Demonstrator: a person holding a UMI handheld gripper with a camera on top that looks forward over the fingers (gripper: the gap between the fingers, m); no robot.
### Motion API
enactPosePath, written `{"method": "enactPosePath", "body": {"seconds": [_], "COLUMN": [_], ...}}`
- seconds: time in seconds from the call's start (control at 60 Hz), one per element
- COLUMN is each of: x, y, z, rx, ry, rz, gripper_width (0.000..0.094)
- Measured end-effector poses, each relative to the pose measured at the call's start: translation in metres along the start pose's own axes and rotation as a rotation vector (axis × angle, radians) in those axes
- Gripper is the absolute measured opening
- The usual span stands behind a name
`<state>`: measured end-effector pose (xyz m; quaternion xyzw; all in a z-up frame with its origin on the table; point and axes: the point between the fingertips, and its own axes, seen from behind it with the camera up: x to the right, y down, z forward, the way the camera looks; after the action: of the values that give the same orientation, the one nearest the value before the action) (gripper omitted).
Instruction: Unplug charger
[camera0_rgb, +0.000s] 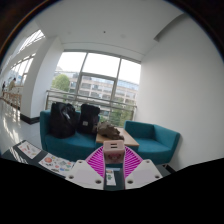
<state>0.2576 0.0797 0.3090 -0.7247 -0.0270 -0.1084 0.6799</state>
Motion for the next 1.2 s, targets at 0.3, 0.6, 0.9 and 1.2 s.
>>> {"method": "enactPosePath", "body": {"seconds": [0.3,0.6,0.9,1.2], "x": [0.036,0.035,0.057,-0.014], "y": [0.242,0.313,0.237,0.018], "z": [0.01,0.011,0.007,-0.081], "rx": [-0.403,-0.55,-0.439,-0.098], "ry": [0.005,0.014,0.106,-0.021], "rz": [0.141,0.214,0.175,0.223], "gripper_width": [0.0222,0.028,0.0672,0.0765]}}
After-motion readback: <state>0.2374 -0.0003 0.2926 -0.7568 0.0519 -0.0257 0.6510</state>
